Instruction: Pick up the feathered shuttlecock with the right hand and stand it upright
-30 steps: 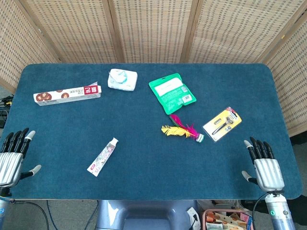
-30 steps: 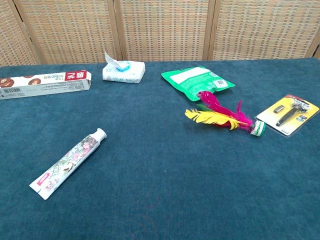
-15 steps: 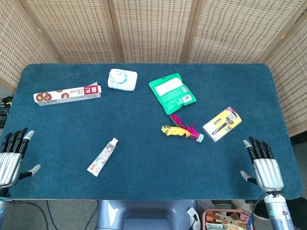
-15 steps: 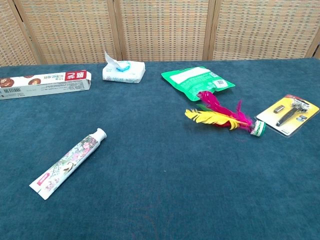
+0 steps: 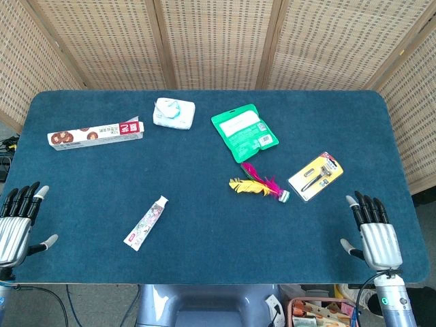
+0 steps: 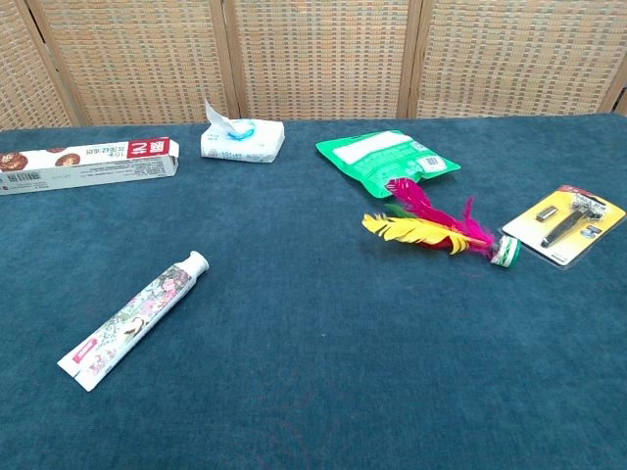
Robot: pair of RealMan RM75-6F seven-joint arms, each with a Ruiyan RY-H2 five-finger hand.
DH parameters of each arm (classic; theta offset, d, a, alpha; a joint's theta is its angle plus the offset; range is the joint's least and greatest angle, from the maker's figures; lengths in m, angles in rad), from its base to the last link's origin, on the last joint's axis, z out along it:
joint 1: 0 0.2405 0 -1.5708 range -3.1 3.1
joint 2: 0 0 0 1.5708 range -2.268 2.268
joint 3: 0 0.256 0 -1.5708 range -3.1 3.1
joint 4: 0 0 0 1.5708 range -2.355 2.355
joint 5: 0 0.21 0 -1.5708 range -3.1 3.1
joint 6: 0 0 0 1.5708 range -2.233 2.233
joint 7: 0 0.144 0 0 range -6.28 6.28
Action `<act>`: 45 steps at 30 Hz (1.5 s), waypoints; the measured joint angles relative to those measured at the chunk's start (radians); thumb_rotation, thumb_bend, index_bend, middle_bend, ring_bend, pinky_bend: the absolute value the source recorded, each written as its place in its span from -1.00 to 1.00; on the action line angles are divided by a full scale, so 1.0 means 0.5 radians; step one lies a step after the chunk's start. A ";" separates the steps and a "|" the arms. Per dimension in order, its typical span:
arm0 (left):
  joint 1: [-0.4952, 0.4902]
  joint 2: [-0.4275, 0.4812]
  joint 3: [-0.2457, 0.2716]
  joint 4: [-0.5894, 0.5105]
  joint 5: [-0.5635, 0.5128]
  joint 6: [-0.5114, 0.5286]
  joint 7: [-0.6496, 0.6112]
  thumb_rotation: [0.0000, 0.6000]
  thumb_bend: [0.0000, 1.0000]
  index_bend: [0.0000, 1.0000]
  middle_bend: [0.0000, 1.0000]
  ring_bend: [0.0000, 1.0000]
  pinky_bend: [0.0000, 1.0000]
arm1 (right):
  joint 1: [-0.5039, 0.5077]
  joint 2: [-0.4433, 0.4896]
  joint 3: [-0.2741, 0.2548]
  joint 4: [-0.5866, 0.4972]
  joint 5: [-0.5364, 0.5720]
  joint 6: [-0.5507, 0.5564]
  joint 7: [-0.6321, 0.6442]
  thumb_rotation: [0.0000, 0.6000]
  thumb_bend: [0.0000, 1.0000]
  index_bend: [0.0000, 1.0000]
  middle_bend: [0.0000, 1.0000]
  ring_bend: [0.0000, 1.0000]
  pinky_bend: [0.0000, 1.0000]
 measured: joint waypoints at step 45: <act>-0.049 -0.001 -0.037 0.072 -0.127 -0.135 -0.127 1.00 -0.75 -1.00 -1.00 -1.00 -1.00 | 1.383 -0.943 0.712 0.414 1.548 -0.854 -1.051 1.00 -0.39 -0.27 -0.95 -1.00 -0.93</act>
